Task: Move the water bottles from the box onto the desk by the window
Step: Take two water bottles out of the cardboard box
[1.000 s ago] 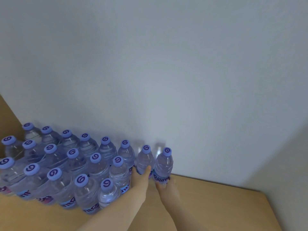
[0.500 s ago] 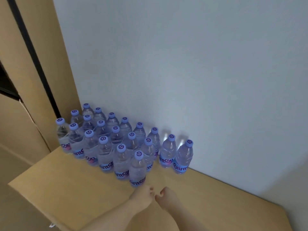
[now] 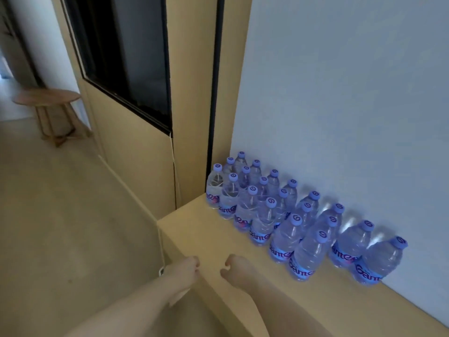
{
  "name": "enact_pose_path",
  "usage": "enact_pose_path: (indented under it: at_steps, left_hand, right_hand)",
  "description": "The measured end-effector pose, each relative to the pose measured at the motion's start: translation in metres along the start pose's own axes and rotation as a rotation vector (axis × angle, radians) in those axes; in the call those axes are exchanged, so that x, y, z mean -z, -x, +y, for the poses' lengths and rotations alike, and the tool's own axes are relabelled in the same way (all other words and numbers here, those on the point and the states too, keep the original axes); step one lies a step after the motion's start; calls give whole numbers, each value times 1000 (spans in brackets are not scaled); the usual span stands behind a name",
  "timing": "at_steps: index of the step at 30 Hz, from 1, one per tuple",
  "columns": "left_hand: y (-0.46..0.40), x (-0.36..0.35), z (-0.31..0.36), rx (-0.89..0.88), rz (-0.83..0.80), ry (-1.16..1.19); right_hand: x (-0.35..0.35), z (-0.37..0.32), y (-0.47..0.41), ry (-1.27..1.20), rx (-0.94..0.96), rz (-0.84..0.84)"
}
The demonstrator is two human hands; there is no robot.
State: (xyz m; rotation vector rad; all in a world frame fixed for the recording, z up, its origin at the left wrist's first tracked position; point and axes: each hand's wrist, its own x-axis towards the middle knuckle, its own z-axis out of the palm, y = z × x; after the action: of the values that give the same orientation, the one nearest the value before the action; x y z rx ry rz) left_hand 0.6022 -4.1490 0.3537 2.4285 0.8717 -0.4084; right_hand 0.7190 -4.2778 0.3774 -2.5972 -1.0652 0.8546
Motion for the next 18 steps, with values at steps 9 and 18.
enact_pose_path:
  at_steps: [9, 18]
  left_hand:
    - [41, 63, -194, 291, 83, 91]
    - [53, 119, -338, 626, 132, 169]
  right_hand:
    - [-59, -209, -67, 176, 281, -153]
    - [-107, -367, -134, 346, 461, -345]
